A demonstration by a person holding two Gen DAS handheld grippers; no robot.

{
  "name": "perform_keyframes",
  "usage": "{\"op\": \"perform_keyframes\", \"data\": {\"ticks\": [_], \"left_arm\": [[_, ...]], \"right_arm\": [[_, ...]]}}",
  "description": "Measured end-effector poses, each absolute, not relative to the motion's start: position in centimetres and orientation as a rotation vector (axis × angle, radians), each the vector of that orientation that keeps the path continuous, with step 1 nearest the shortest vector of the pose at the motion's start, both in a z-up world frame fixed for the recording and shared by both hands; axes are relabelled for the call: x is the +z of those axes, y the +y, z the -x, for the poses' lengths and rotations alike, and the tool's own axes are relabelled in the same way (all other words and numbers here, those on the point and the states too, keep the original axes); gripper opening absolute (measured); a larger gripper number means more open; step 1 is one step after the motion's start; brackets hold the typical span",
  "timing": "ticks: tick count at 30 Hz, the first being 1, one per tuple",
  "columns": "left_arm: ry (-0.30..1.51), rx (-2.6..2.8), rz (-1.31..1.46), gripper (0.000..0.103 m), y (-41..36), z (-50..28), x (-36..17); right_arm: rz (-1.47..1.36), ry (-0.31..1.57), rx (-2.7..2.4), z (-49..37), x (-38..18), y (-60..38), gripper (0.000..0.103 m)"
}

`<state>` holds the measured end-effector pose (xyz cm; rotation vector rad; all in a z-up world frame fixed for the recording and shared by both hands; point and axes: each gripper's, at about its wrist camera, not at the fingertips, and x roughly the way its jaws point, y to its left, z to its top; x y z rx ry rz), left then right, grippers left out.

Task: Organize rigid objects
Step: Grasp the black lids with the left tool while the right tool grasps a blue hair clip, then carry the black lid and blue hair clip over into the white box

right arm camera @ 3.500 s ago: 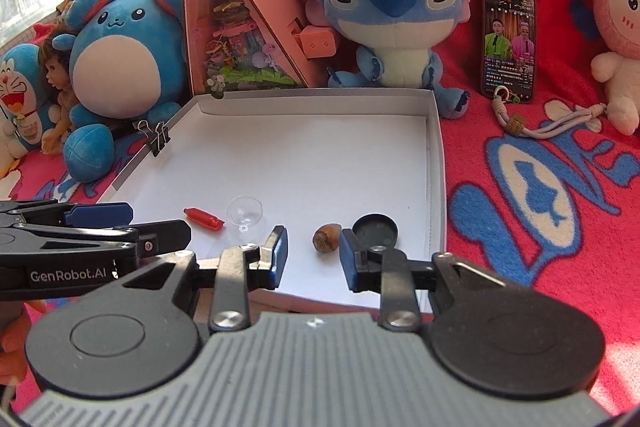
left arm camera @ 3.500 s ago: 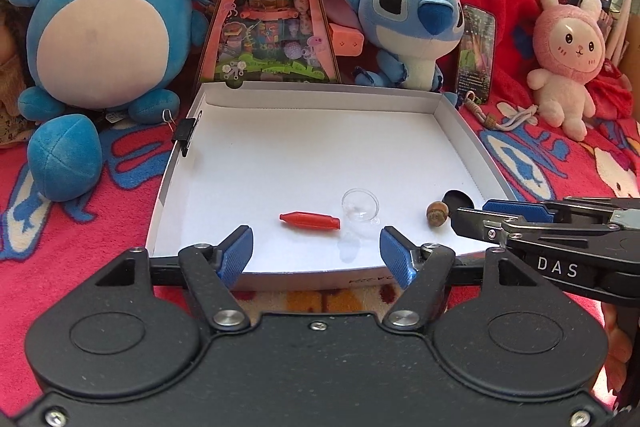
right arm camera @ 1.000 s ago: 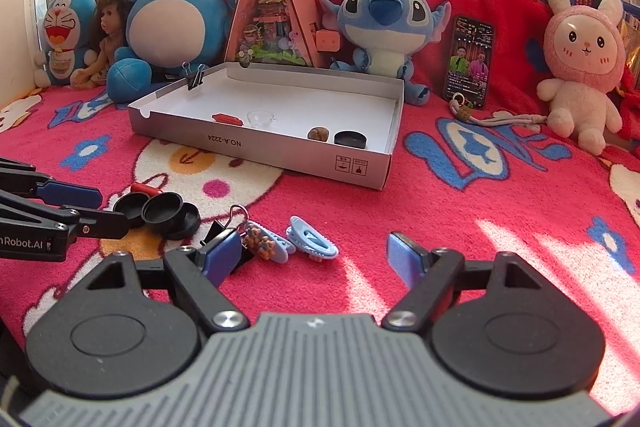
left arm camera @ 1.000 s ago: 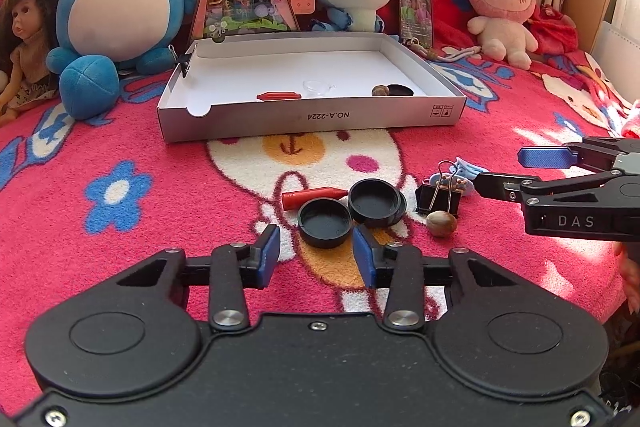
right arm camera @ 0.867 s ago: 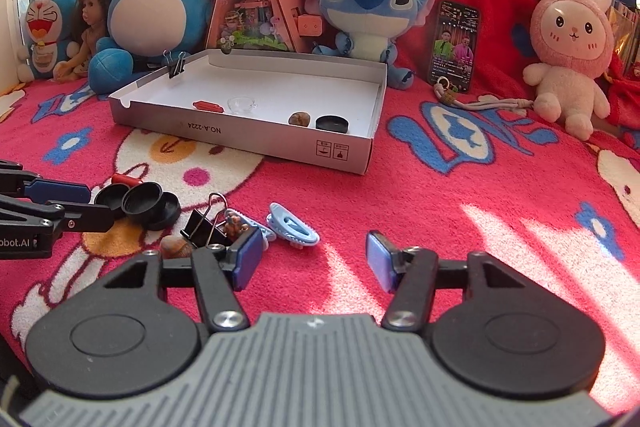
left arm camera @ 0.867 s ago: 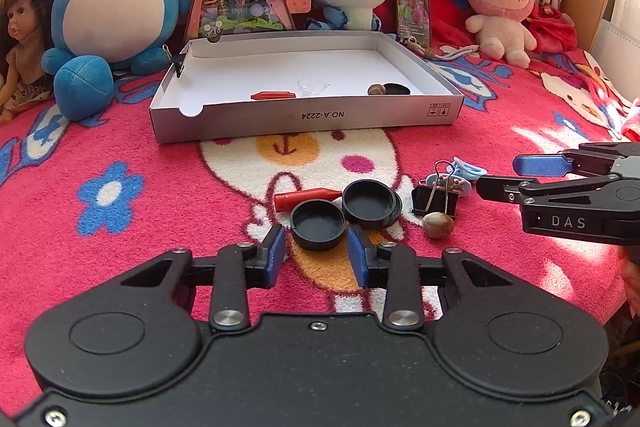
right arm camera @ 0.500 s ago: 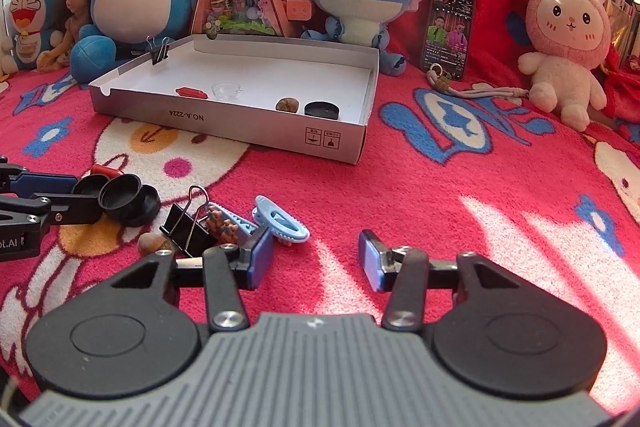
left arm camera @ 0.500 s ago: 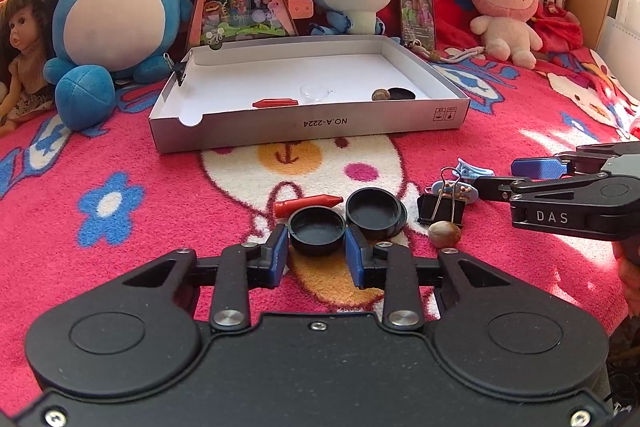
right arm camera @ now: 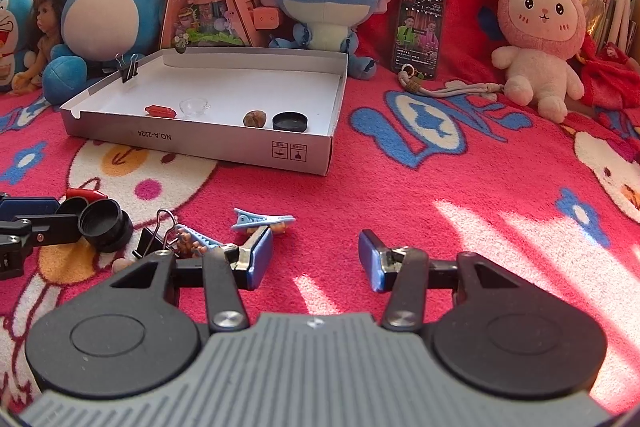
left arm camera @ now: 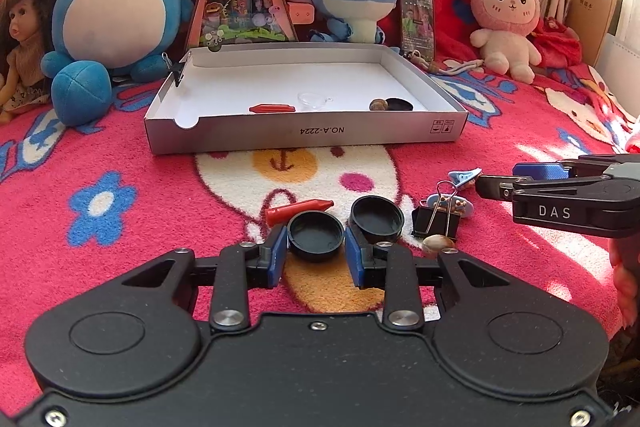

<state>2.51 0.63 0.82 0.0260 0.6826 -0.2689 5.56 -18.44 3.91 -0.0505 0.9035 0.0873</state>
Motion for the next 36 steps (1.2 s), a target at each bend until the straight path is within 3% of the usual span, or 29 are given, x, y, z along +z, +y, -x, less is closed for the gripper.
{"op": "perform_keyframes", "data": {"ticks": [5,17,19,21,36], "left_arm": [[0.679,-0.263,-0.032,0.033,0.4,-2.7,0.7],[0.654,-0.245,-0.045,0.031,-0.3,-2.9,0.1],[0.641,-0.243,-0.059,0.031,-0.5,-2.7,0.1],[0.630,-0.245,-0.067,0.031,-0.6,-2.5,0.3],[0.617,-0.237,-0.043,0.031,0.0,-2.4,1.1]], "right_arm": [[0.029,0.894,0.096,-6.0,3.9,-17.9,0.064],[-0.041,0.899,0.084,-6.9,2.6,-16.8,0.064],[-0.050,0.894,0.083,-6.8,2.6,-16.8,0.050],[-0.057,0.890,0.084,-6.7,2.5,-16.8,0.044],[-0.048,0.857,0.106,-5.8,3.4,-17.2,0.043]]}}
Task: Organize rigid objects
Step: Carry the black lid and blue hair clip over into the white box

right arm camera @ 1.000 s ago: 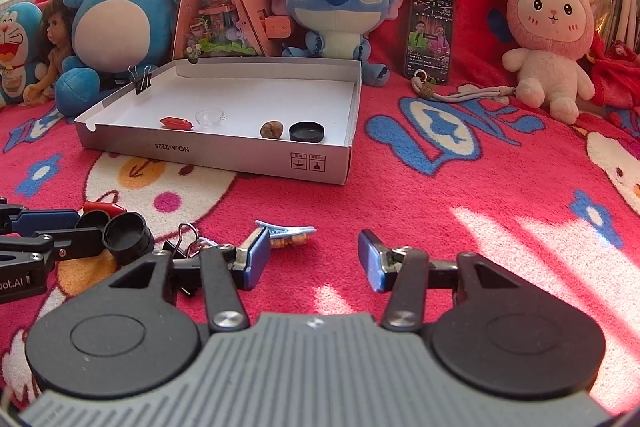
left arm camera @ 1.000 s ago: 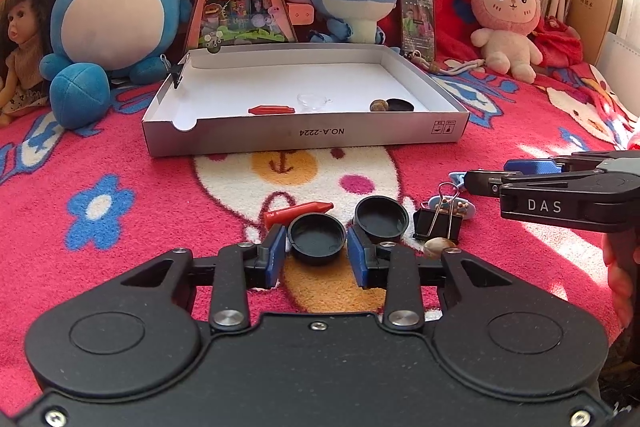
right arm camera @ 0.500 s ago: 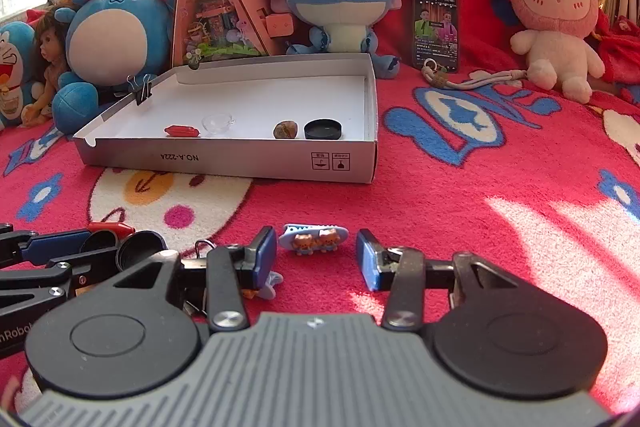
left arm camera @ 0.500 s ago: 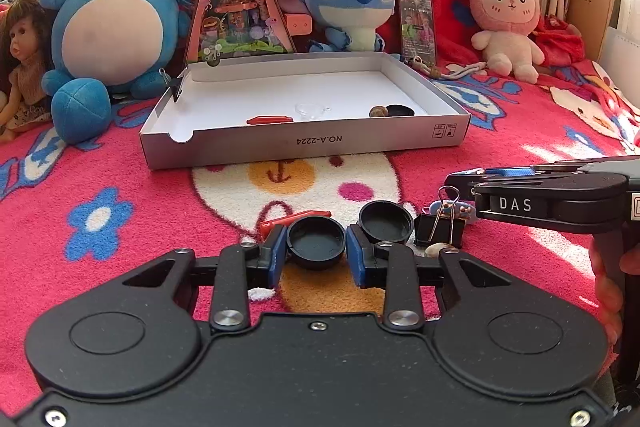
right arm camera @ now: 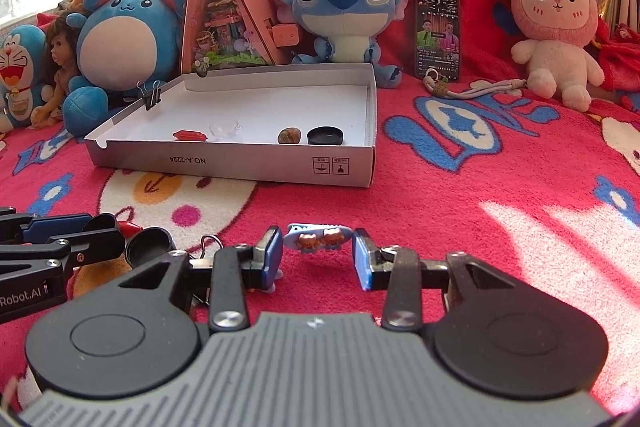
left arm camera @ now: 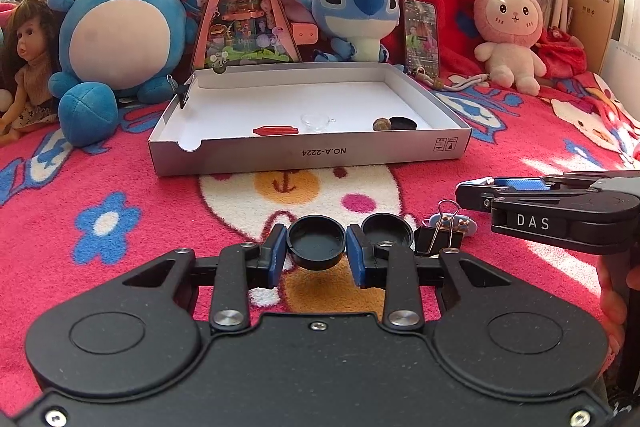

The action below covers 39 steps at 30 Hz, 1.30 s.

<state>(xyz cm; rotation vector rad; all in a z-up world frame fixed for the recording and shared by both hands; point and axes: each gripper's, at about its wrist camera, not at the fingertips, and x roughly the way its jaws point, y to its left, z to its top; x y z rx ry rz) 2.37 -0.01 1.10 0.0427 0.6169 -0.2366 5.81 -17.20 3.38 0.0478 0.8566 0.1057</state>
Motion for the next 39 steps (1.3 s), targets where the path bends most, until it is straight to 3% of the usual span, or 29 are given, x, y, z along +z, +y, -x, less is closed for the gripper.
{"op": "perform_keyframes", "data": {"ticks": [21,39], "left_arm": [[0.566,-0.177,0.044,0.031,2.9,-7.2,5.2],[0.787,-0.122,0.175,0.031,5.4,-20.0,4.4]], "right_arm": [[-0.129,0.806,0.144,-8.6,6.0,-16.8,0.043],[-0.360,1.097,0.126,-20.8,4.2,-15.8,0.043]]}}
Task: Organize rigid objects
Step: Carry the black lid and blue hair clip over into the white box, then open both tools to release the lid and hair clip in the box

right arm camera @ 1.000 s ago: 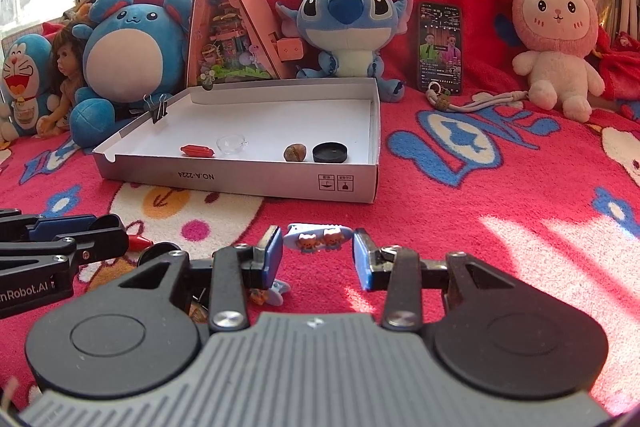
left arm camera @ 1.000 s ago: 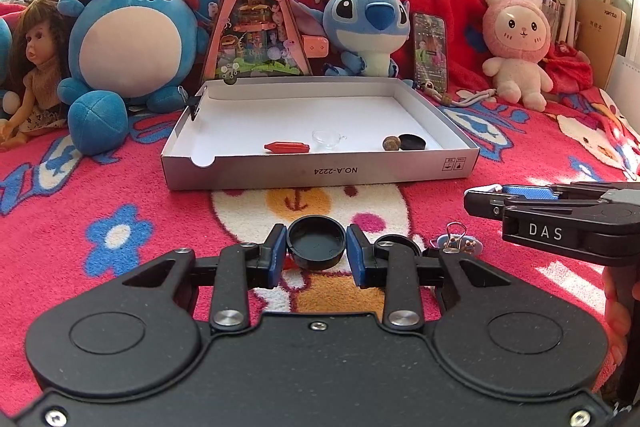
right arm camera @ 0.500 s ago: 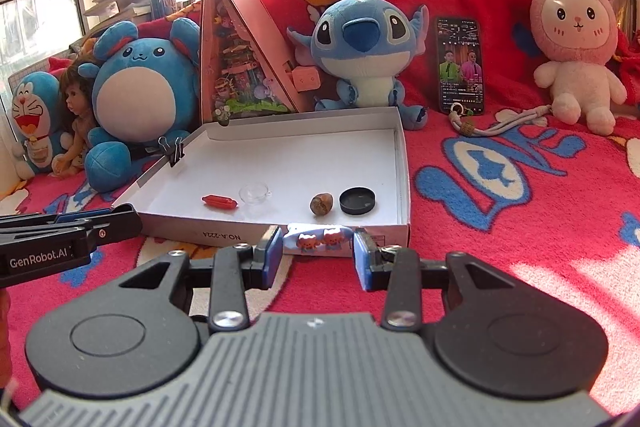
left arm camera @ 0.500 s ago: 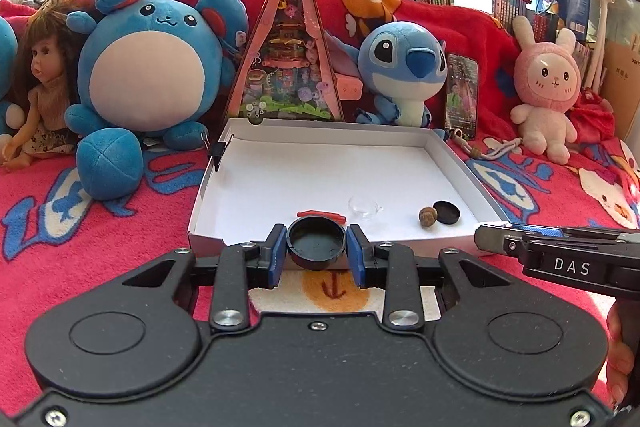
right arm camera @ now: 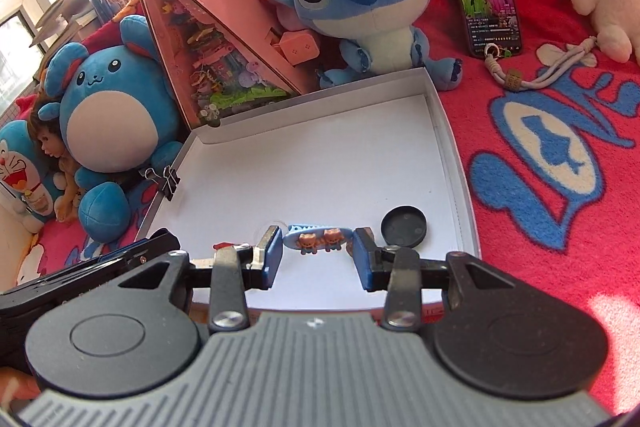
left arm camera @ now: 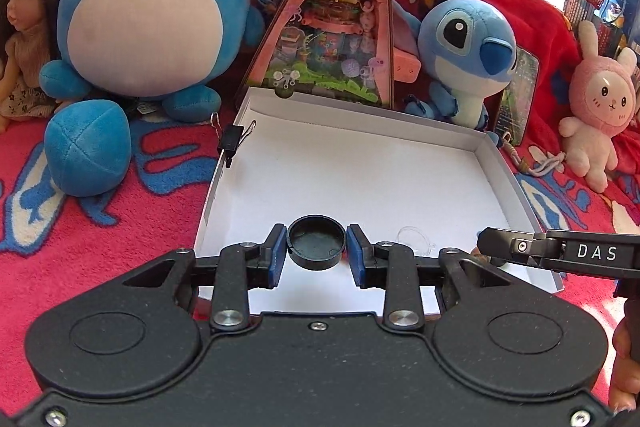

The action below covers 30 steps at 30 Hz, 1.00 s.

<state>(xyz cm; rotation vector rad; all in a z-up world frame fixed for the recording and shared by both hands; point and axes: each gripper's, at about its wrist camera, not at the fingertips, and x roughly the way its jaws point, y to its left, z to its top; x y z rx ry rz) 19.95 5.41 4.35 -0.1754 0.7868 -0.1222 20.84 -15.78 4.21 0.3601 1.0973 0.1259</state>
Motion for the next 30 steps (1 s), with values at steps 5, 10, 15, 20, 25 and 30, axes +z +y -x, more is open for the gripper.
{"op": "perform_keyframes", "data": {"ticks": [5,10,15,20,25,30], "left_arm": [[0.810,-0.105,0.160,0.031,5.4,-20.9,3.4],[0.816,-0.095,0.171,0.031,5.7,-21.2,3.0],[0.820,-0.098,0.168,0.031,5.7,-21.3,2.8],[0.828,-0.103,0.172,0.031,5.5,-21.4,2.6],[0.832,-0.112,0.162,0.031,5.1,-21.4,2.3],[0.840,-0.112,0.169,0.030,5.0,-21.5,2.1]], "right_arm": [[-0.352,1.138,0.105,-21.9,3.1,-15.0,0.043],[-0.353,1.158,0.093,-22.3,2.4,-14.4,0.043],[-0.346,1.167,0.086,-22.4,2.1,-14.1,0.043],[-0.347,1.171,0.073,-22.6,2.0,-14.2,0.044],[-0.344,1.172,0.059,-22.6,1.9,-14.2,0.044],[-0.329,1.171,0.034,-22.5,1.8,-14.3,0.046]]}}
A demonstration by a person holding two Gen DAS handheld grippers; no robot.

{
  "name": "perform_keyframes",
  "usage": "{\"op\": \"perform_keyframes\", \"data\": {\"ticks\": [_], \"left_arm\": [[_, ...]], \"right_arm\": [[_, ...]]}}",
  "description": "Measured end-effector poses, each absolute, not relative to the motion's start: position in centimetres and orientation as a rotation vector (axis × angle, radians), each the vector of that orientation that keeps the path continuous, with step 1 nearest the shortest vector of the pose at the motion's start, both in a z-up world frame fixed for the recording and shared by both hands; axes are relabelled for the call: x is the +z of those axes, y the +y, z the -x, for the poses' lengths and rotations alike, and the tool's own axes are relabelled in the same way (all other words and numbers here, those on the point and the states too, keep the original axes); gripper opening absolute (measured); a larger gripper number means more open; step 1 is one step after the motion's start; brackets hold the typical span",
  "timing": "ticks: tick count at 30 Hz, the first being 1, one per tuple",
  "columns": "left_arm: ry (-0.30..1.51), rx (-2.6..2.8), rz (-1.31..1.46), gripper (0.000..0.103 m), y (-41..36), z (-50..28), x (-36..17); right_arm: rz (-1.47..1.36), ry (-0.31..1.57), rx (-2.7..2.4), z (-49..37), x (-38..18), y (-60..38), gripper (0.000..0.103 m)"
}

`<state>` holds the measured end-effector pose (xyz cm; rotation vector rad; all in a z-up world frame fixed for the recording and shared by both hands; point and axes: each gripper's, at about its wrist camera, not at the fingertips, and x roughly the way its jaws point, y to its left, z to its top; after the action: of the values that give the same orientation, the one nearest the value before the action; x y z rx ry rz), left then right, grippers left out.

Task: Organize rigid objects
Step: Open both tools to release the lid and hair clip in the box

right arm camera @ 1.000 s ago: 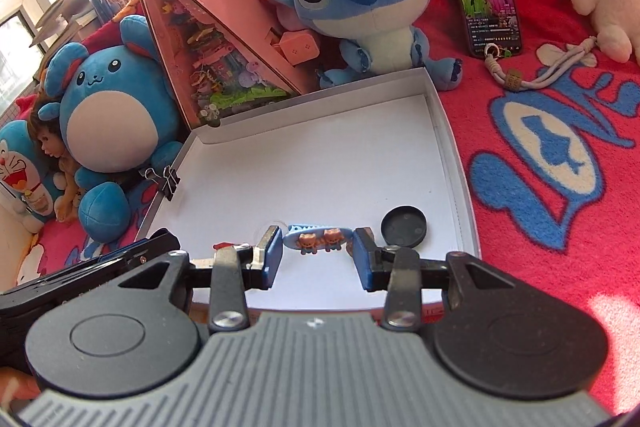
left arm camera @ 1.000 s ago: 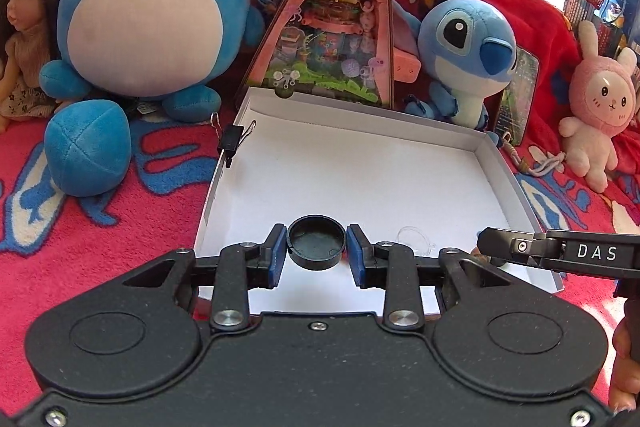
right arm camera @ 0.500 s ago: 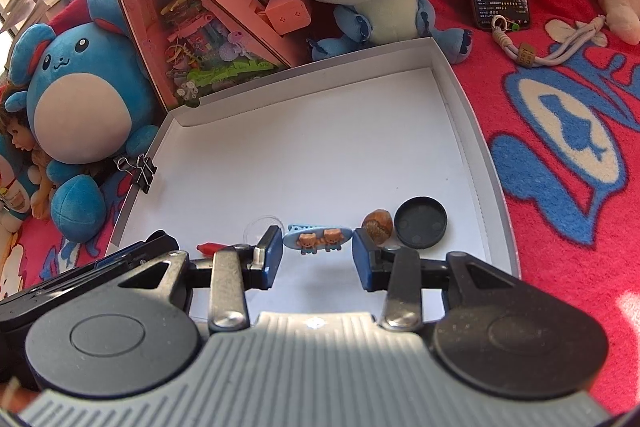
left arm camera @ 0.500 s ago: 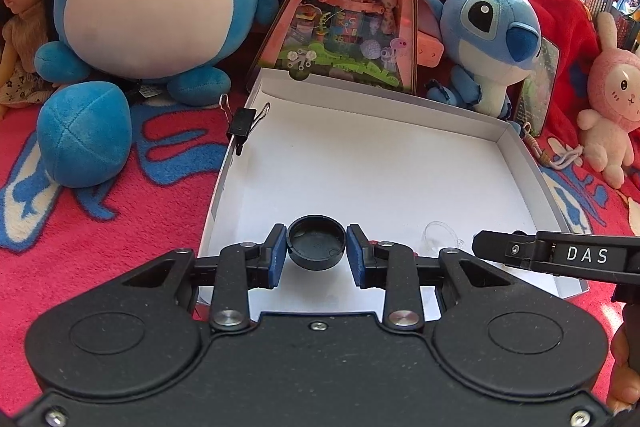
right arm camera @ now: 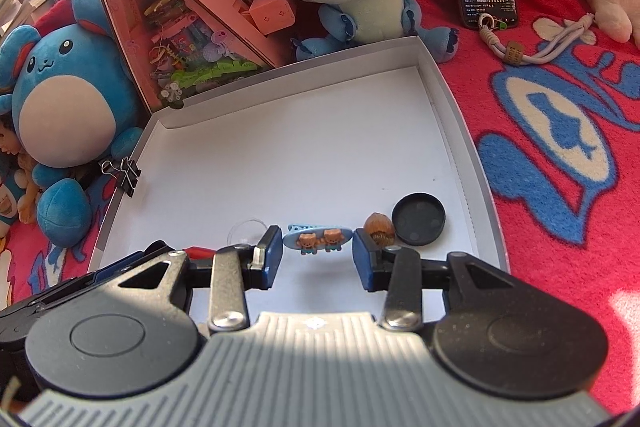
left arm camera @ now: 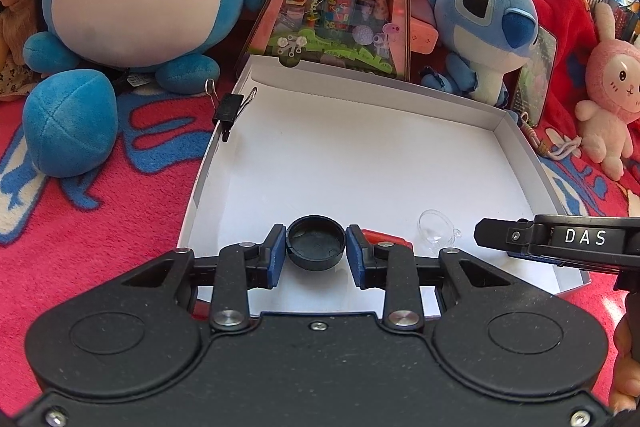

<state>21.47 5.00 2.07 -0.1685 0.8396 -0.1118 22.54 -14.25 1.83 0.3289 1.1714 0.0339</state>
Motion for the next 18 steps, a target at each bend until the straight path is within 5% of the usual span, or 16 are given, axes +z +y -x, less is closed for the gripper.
{"op": "perform_keyframes", "data": {"ticks": [9,13,18], "left_arm": [[0.837,-0.122,0.186,0.036,5.1,-21.5,2.2],[0.824,-0.121,0.183,0.041,5.2,-21.3,2.6],[0.798,-0.128,0.185,0.048,5.4,-20.5,3.5]], "right_arm": [[-0.331,1.176,0.016,-22.4,1.7,-14.6,0.046],[-0.322,1.164,0.019,-22.2,2.2,-14.6,0.059],[-0.312,1.138,0.033,-21.9,3.1,-14.7,0.061]]}}
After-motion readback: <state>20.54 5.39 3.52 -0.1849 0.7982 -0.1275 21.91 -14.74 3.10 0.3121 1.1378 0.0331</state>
